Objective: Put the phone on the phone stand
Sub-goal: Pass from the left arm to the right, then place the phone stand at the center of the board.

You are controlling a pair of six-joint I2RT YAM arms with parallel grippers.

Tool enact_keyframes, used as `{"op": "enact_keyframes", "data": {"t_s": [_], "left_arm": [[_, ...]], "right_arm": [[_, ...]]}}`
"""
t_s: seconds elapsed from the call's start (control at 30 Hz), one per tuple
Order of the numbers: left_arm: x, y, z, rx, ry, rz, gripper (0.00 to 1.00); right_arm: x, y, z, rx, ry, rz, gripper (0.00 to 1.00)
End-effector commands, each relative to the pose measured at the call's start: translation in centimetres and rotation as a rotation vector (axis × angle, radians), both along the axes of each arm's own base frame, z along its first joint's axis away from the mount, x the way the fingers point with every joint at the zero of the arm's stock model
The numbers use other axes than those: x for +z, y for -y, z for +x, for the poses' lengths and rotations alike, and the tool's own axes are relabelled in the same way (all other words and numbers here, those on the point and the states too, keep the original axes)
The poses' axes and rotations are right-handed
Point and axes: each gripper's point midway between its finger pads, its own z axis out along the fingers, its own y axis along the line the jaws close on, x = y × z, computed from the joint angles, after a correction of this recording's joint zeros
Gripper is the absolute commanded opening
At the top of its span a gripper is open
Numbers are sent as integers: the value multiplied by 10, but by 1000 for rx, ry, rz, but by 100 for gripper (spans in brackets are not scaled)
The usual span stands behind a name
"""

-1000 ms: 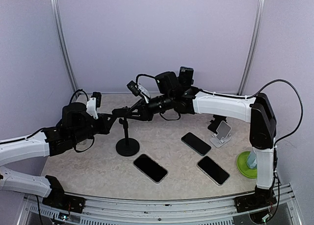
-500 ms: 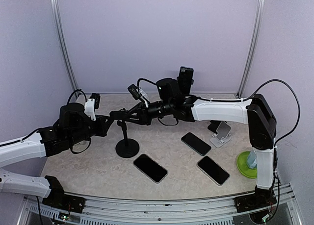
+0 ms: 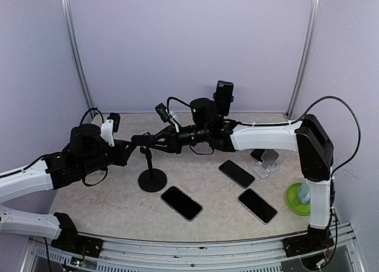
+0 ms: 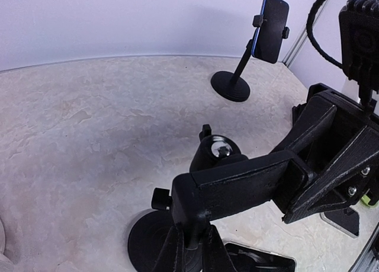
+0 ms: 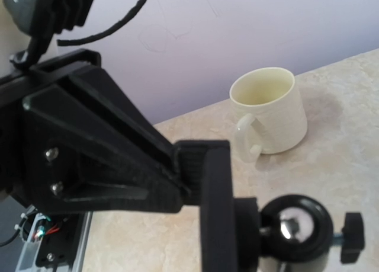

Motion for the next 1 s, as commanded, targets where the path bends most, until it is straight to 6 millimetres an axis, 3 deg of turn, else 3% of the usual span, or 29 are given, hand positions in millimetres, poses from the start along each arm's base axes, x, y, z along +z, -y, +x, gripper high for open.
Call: {"op": "enact_keyframes", "data": {"t_s": [0.0, 0.13, 0.27, 0.5, 0.7, 0.97], "left_arm": [[42, -12, 4, 59, 102, -59, 0], [41, -16, 2, 67, 101, -54, 3], [45, -20, -1, 74, 108, -57, 18], [49, -22, 0, 84, 119, -51, 12], [48, -20, -2, 70, 110, -64, 29], [43, -14, -8, 32, 80, -95, 31]], "right_arm": [[-44, 0, -21, 29, -180, -133, 0], [-50, -2, -20, 22, -191, -149, 0], [-51, -1, -21, 16, -204, -136, 0], [-57, -2, -27, 34, -222, -139, 0], [-69, -3, -33, 38, -244, -148, 0], [-70, -3, -34, 31, -277, -117, 0]]}}
